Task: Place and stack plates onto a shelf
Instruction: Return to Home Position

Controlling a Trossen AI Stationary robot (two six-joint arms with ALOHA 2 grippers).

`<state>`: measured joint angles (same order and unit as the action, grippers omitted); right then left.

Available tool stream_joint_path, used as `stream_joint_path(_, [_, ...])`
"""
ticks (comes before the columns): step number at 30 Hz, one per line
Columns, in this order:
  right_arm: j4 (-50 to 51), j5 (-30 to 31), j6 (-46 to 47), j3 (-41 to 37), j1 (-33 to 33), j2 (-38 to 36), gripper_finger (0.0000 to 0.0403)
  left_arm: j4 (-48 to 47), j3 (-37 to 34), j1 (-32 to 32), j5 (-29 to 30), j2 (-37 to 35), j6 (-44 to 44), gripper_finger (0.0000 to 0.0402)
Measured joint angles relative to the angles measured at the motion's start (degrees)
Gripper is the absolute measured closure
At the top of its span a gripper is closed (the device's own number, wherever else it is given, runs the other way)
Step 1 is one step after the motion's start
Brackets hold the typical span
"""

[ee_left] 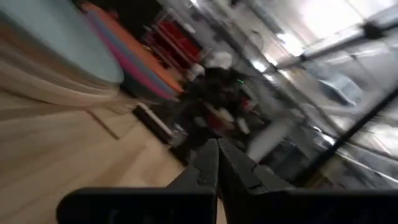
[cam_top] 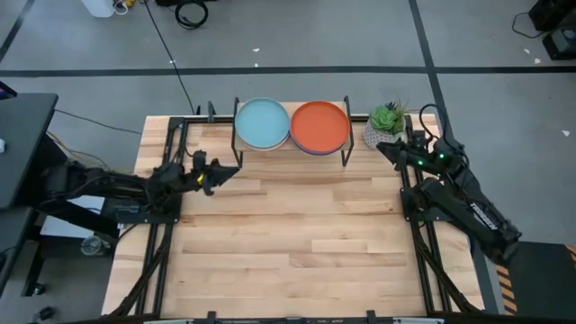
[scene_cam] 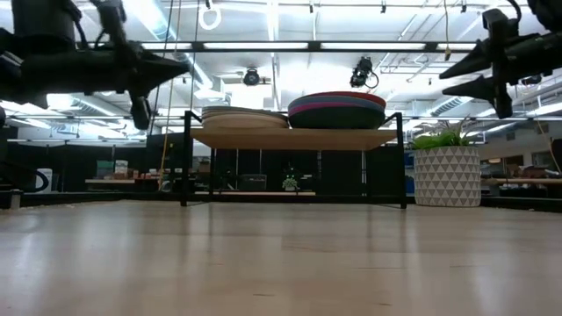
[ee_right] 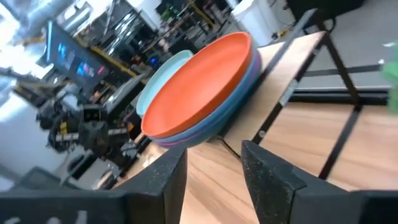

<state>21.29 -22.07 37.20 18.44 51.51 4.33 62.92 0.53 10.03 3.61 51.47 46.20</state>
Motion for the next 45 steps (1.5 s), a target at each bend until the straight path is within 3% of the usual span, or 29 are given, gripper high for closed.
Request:
stream_joint_path(5, [1.68,1.93,-4.42,-0.02,0.33,-1.48,0.0253,-17.48,0.00,0.72,-12.85,-5.83,-4.94,0.0395])
stream_joint_path(9, [0.88,1.72,-7.99,-0.02,0.33,-1.36,0.0253,-34.17,0.00,0.63,-19.84,-8.60,-10.50,0.0395])
stream_joint_path(11, [0.97,1.68,-8.71,-0.02,0.33,-1.35,0.0252,-40.87,0.00,0.61,-21.14,-8.62,-11.34,0.0395])
stream_joint_path(15, [0.85,1.61,-8.77,-0.02,0.33,-1.35,0.0253,-48.77,0.00,0.63,-17.26,-8.29,-12.85,0.0395])
stream_joint_path(45, [0.86,1.45,-8.86,-0.02,0.33,-1.35,0.0254,-49.37,0.00,0.63,-18.24,-8.38,-12.35,0.0377])
